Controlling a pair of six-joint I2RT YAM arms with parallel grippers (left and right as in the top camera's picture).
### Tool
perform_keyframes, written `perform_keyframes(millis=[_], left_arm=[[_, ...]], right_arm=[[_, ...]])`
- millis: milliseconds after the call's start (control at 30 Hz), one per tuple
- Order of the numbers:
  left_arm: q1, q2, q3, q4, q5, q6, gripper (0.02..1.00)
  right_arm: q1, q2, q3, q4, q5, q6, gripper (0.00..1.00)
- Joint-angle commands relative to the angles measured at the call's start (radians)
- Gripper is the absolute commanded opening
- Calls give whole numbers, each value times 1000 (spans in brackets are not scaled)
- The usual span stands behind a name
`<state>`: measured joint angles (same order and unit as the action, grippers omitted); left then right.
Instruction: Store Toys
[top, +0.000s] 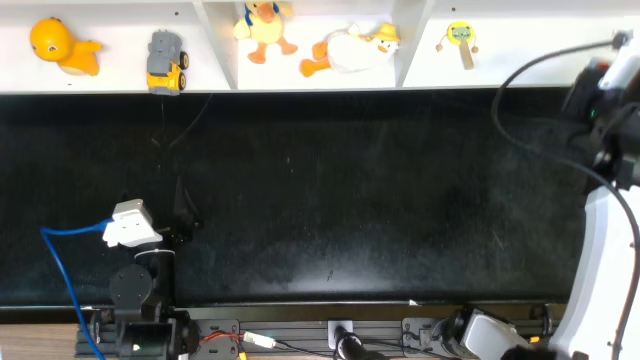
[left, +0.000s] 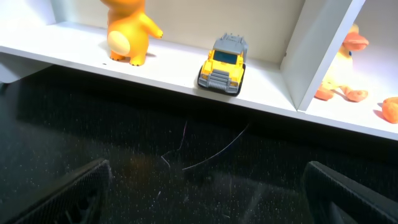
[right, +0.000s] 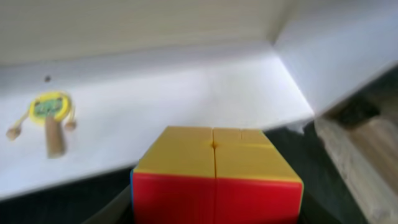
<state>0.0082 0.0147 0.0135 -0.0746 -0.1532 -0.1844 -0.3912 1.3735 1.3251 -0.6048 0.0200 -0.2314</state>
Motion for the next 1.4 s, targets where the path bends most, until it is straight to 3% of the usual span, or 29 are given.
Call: perform_keyframes(millis=[33, 167, 500, 633, 800, 1000, 1067, 1200, 1267, 1400], left_arm=[[2, -12, -5, 2, 10, -3, 996], [2, -12, -5, 2, 10, -3, 998], [2, -12, -5, 2, 10, -3, 998], [2, -12, -5, 2, 10, -3, 998], [2, -12, -5, 2, 10, -3, 998], [2, -12, -5, 2, 10, -3, 998], [2, -12, -5, 2, 10, -3, 998], [2, -12, -5, 2, 10, -3, 998], [2, -12, -5, 2, 10, -3, 998], [2, -12, -5, 2, 10, -3, 998]], right_arm=[[-3, 90, -31, 58, -56, -106, 45], [-16, 153, -31, 98, -60, -155, 45], [-114, 167, -58, 210, -267, -211, 45], [-137, 168, -166, 388, -344, -210, 47], [-139, 182, -317, 722, -380, -241, 47], [-142, 343, -348, 1013, -605, -232, 45], [-142, 405, -348, 1096, -643, -172, 42], [-142, 498, -348, 1239, -757, -164, 42], [-142, 521, -348, 1282, -780, -158, 42], [-143, 540, -348, 1324, -752, -114, 45]])
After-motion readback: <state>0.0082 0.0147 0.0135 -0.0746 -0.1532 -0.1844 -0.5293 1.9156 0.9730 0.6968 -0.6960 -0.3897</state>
